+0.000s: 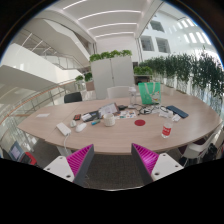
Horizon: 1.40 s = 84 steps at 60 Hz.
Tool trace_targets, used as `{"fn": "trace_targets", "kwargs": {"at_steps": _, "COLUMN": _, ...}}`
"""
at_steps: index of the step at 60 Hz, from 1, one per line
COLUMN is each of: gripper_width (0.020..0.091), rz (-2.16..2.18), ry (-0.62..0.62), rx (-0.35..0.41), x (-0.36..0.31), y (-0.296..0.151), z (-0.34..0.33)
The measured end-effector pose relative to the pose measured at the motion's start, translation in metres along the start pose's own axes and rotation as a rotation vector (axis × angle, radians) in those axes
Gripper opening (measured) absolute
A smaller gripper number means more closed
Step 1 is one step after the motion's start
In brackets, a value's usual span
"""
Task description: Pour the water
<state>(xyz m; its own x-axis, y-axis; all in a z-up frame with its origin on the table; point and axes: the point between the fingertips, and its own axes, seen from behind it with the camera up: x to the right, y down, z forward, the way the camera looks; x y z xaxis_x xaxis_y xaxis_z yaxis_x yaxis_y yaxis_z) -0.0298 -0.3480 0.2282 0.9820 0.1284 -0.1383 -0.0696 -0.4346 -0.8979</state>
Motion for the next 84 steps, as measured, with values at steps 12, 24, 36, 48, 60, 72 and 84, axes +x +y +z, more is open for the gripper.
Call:
{"fn": "trace_targets", "kwargs": {"at_steps": 12, "gripper_width": 0.0831, "rz": 0.027, "ry": 0.027, "rx": 0.029, "x": 0.001, "y": -0.004, "z": 0.003}}
{"fn": "trace_targets", "kwargs": {"at_steps": 24, "gripper_width": 0.0825, "rz": 0.009, "ry": 0.086, "rx": 0.058, "x": -0.006, "y": 0.004, "z": 0.022}}
{"fn": "trace_targets", "kwargs": {"at_steps": 36, "gripper_width": 0.0825, "rz": -0.057, "ry": 0.22, "rx": 0.037, "x": 0.112, "y": 0.002, "z": 0.072}}
{"fn": "trace_targets", "kwargs": {"at_steps": 48, "gripper_width": 0.0827, "rz": -0.094, "ry": 0.305, "rx": 0.126, "x": 0.249, "y": -0.027, "z": 0.159}}
{"fn": "trace_targets", "kwargs": {"at_steps": 60, "gripper_width": 0.0827, "rz": -0.051, "ry": 0.344, "rx": 0.145, "x": 0.338, "y": -0.028, "z": 0.252}}
{"fn": "trace_targets", "kwargs": {"at_steps": 72, "gripper_width": 0.0506, "rz": 0.003, "ry": 0.324, "rx": 0.192, "x": 0.355, "y": -0.024, "z": 0.311}}
{"fn": "trace_targets", "kwargs": {"at_steps": 84, "gripper_width": 0.039, "rz": 0.042, "ry": 0.4, "rx": 0.199, "x": 0.362, "y": -0.022, "z": 0.312}}
